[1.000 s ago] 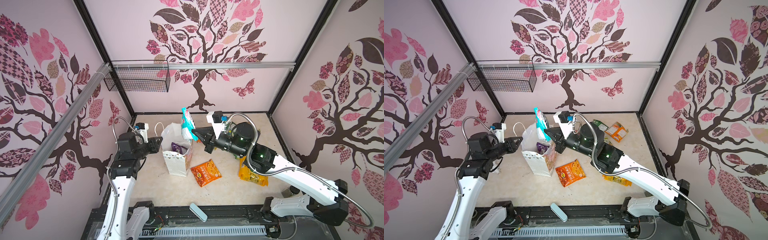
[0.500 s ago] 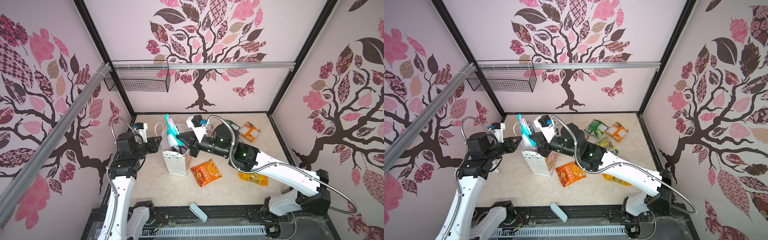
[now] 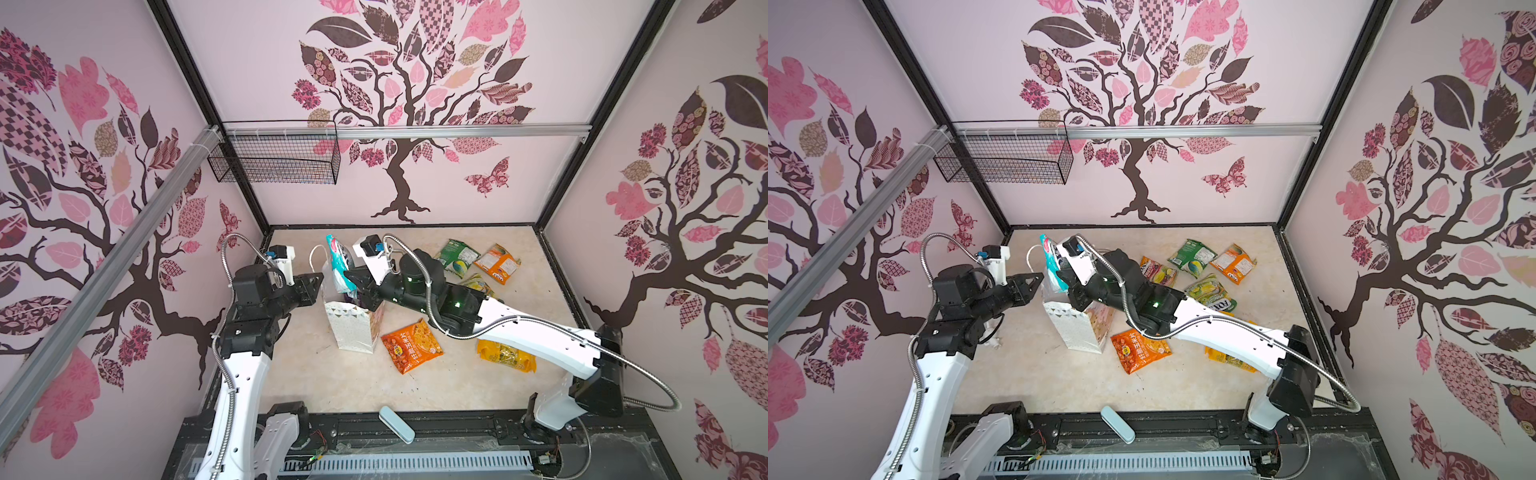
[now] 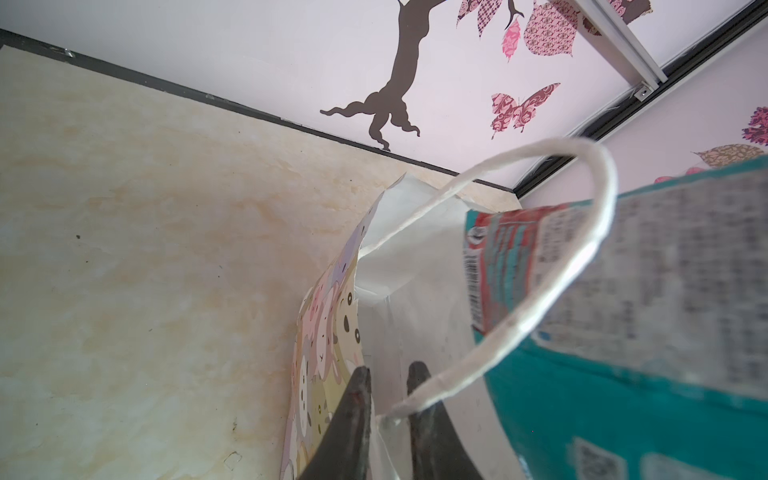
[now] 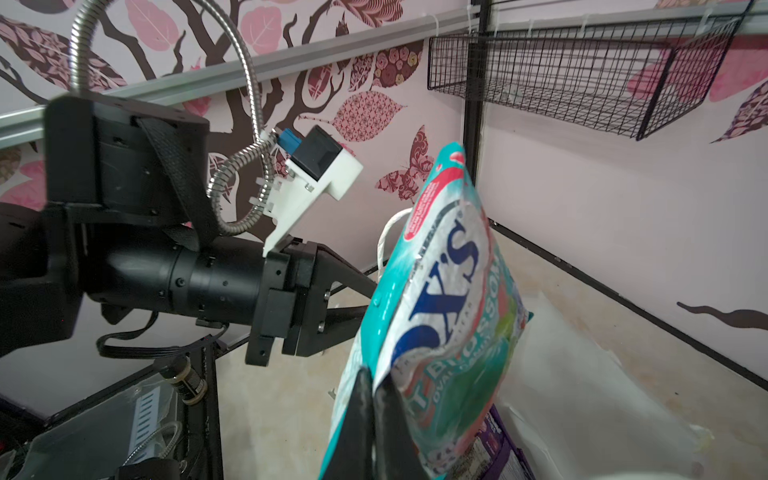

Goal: Place the snacks into the paper bag
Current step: Place the snack in the paper bag.

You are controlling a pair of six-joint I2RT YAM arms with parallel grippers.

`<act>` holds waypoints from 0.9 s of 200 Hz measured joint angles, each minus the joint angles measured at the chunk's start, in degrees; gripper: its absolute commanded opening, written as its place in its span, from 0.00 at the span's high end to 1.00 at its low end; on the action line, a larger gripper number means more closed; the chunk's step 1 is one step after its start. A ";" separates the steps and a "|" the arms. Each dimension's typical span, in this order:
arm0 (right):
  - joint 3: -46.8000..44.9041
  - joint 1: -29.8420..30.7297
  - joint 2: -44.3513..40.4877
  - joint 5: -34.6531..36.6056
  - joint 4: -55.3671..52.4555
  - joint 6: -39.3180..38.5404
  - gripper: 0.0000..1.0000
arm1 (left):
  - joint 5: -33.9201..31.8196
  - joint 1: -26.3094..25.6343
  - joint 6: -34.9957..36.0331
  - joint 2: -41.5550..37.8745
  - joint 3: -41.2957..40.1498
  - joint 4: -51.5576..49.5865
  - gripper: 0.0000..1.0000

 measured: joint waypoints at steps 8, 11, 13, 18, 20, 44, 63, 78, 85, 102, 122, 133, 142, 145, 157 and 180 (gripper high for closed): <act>0.07 0.00 0.72 0.31 0.02 0.02 1.00 | 0.02 0.00 -0.07 0.00 0.00 0.00 0.79; 0.07 0.00 0.92 0.44 0.02 0.02 1.00 | 0.02 0.00 -0.11 0.00 0.00 0.00 0.79; 0.07 0.00 1.03 0.55 0.04 0.04 1.00 | 0.02 0.00 -0.13 0.00 0.00 0.00 0.79; 0.07 0.00 1.33 0.87 0.17 0.07 1.00 | 0.02 0.00 -0.15 0.00 0.00 0.00 0.79; 0.07 0.00 1.38 0.94 0.22 0.09 1.00 | 0.02 0.00 -0.15 0.00 0.00 0.00 0.79; 0.07 0.00 1.90 2.36 1.70 0.37 1.00 | 0.04 0.00 -0.31 0.00 0.00 0.00 0.79; 0.02 0.00 1.92 3.19 3.56 0.83 1.00 | 0.02 0.00 -0.35 0.00 0.00 0.00 0.79; -0.22 -0.07 1.90 3.56 4.90 1.40 1.00 | 0.02 0.00 -0.35 0.00 0.00 0.00 0.79; -0.48 -0.20 1.90 3.56 5.46 1.81 1.00 | 0.02 0.00 -0.35 0.00 0.00 0.00 0.79; -1.84 -0.76 1.88 3.21 6.69 3.08 1.00 | 0.02 0.00 -0.35 0.02 0.00 0.00 0.79; -3.82 -1.57 1.88 1.64 6.99 5.44 1.00 | 0.02 0.04 -0.35 0.02 0.00 0.00 0.79; -4.79 -2.36 1.88 0.57 6.97 7.06 1.00 | 0.04 0.04 -0.37 0.02 0.00 0.00 0.79; -5.49 -3.15 1.88 -0.26 7.08 8.33 1.00 | 0.04 0.04 -0.37 0.02 0.00 0.00 0.79; -5.68 -3.41 1.88 -0.57 7.23 8.81 1.00 | 0.04 0.04 -0.35 0.02 0.00 0.00 0.79; -6.56 -4.42 1.86 -1.44 7.37 10.19 1.00 | 0.07 0.04 -0.37 0.02 -0.02 0.00 0.79; -7.74 -5.75 1.84 -3.06 7.65 11.82 0.99 | 0.07 0.04 -0.37 0.00 -0.22 0.13 0.79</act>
